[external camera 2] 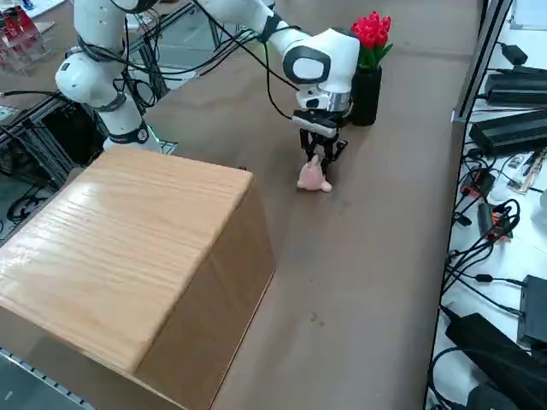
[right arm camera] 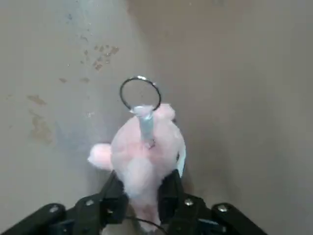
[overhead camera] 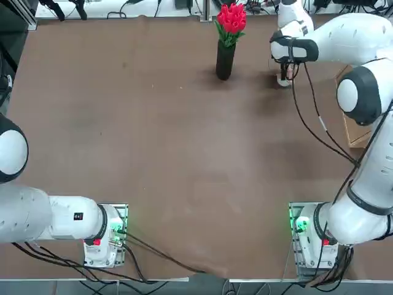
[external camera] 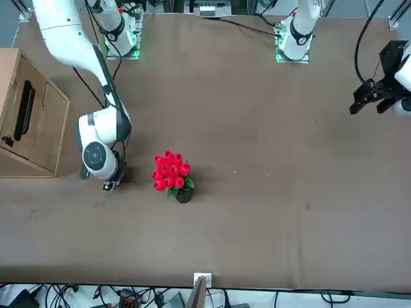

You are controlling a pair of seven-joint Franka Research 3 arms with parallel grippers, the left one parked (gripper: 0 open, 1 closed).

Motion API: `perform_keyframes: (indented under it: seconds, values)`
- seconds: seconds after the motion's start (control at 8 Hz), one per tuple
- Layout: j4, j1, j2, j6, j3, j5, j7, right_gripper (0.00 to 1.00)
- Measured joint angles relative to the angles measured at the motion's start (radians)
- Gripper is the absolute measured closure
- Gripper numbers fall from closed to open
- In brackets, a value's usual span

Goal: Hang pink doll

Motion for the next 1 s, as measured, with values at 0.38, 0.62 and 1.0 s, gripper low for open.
perform_keyframes:
  seconds: [0.38,0.62,1.0]
  values:
    - [0.000,0.009,0.000,-0.005,0.000,-0.006,0.046,0.90]
    - [0.009,0.016,-0.020,-0.064,-0.001,-0.009,0.050,0.90]
    - [0.035,0.002,-0.172,-0.164,-0.033,-0.018,-0.012,0.90]
